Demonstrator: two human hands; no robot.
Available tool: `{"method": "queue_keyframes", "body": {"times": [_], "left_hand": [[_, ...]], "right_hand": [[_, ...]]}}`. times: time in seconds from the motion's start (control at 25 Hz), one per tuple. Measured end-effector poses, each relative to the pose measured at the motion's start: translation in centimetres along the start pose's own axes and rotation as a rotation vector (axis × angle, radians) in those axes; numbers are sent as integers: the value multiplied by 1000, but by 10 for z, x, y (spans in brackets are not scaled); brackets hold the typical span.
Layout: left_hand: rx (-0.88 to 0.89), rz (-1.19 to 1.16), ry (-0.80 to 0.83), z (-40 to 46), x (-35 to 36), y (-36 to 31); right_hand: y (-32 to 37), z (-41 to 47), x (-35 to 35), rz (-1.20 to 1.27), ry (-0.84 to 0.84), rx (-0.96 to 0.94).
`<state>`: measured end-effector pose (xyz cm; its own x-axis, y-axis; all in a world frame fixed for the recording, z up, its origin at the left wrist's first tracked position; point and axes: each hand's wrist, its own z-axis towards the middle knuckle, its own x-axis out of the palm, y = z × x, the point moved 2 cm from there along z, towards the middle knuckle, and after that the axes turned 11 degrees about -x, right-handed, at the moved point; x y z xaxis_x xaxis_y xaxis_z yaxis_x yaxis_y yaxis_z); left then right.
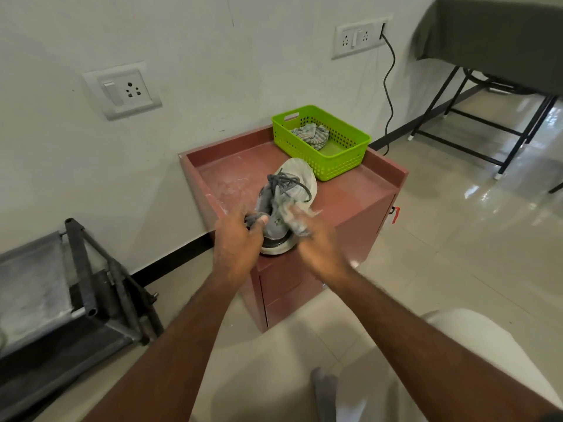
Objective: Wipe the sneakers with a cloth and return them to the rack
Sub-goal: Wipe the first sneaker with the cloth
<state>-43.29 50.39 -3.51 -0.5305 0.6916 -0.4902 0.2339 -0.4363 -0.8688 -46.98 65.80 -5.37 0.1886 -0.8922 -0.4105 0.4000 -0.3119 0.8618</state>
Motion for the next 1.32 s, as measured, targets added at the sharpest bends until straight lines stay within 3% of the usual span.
{"method": "queue_keyframes", "body": {"times": [0.08,0.2,0.28,0.36,0.44,0.52,0.64,0.76,0.88,1.0,1.12,1.2,1.32], "left_hand": [[9,-2,-22,1,-1,-2],[220,97,-18,-2,-2,-15],[417,275,11,-8,3,-25],[472,505,94,-18,11,-31],[460,622,151,-28,20,-30],[435,546,200,-32,24,-25],[296,162,322,-24,18,-15],[183,-130,288,-15,12,-6],[37,-406,429,-13,10,-7],[89,-393,527,-11,17,-11],[122,-349,311,-6,12,-11],[113,-165,177,4,0,-8],[81,9,323,10,-9,2]], "right_hand": [[-1,-3,10,62,118,40],[9,8,8,402,-17,137],[9,16,7,740,-98,274],[7,20,6,897,-119,400],[2,22,0,897,-109,482],[-3,25,-8,808,-139,525],[-7,21,-14,679,-152,569],[-8,13,-9,617,-91,598],[-4,15,-4,624,-65,566],[-1,11,-1,597,-14,496],[-6,9,0,600,-117,548],[-10,8,0,714,-114,612],[-9,4,6,744,21,640]]}}
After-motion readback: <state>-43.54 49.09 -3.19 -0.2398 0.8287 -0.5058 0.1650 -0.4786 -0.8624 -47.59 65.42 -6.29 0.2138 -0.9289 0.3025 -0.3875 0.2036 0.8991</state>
